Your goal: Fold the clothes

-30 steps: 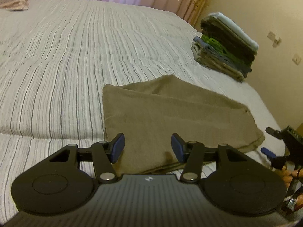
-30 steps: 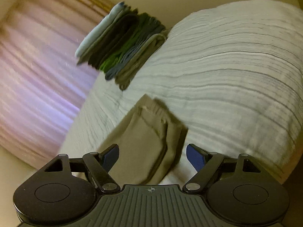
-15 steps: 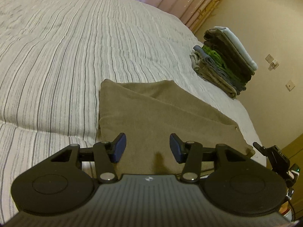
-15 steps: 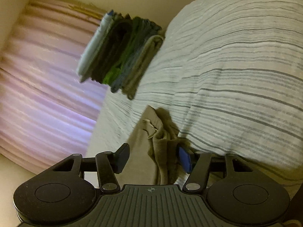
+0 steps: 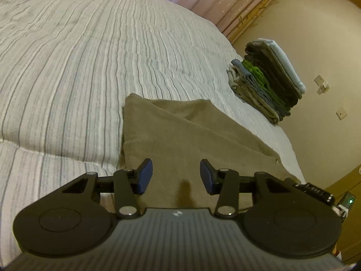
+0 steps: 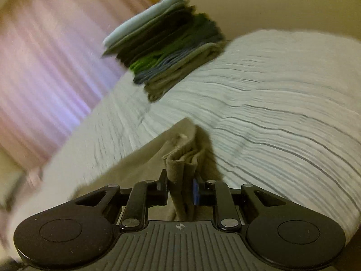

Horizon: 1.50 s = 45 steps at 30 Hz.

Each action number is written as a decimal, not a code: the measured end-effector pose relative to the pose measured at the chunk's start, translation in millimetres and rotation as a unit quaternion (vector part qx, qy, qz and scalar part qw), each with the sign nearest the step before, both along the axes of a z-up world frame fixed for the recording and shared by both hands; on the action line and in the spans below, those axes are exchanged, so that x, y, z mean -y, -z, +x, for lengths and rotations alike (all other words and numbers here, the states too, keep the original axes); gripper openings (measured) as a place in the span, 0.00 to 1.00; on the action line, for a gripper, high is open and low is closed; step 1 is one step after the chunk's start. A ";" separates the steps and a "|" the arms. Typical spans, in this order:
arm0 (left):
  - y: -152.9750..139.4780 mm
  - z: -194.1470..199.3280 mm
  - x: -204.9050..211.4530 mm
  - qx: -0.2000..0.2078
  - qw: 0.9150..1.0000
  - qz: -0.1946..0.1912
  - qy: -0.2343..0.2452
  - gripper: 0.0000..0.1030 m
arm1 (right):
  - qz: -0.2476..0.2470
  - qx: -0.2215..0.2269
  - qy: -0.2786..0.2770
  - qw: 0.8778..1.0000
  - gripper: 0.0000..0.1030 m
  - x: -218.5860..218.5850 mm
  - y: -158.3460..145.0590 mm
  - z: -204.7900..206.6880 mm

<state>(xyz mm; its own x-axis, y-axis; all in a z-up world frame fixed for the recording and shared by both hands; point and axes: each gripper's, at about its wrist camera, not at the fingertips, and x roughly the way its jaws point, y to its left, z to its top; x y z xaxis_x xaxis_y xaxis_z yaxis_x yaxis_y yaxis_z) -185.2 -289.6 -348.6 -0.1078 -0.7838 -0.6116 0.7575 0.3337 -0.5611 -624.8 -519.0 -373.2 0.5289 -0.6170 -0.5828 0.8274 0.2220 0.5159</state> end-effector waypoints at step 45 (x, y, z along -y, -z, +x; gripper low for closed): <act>18.4 70.0 -93.4 -0.071 0.994 -0.006 -0.087 0.39 | -0.421 -0.323 -0.438 0.726 0.16 -264.1 23.5 293.2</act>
